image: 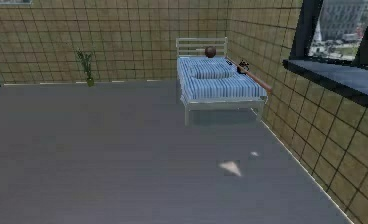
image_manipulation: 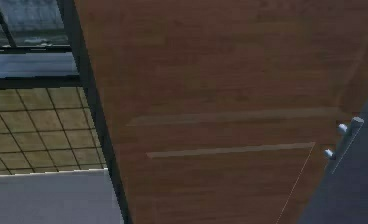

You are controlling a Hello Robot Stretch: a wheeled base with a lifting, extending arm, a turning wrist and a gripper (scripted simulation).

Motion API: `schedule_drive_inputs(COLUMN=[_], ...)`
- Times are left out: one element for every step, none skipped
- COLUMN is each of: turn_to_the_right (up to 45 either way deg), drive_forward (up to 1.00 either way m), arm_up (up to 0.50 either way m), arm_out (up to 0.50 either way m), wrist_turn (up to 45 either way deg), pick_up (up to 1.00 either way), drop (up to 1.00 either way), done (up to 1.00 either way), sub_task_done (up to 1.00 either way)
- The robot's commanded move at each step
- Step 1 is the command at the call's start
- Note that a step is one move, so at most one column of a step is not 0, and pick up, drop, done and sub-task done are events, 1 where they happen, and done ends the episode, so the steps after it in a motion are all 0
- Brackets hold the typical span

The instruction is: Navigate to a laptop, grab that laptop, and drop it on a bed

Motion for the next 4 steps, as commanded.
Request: schedule_drive_inputs(turn_to_the_right=[0.0,-45.0,-45.0,-9.0], drive_forward=[0.40,0.00,0.00,0.00], arm_up=[0.00,0.00,0.00,0.00], arm_out=[0.00,0.00,0.00,0.00], wrist_turn=[0.0,0.0,0.0,0.0], pick_up=[0.00,0.00,0.00,0.00], drop=[0.00,0.00,0.00,0.00], done=[0.00,0.00,0.00,0.00], sub_task_done=[0.00,0.00,0.00,0.00])
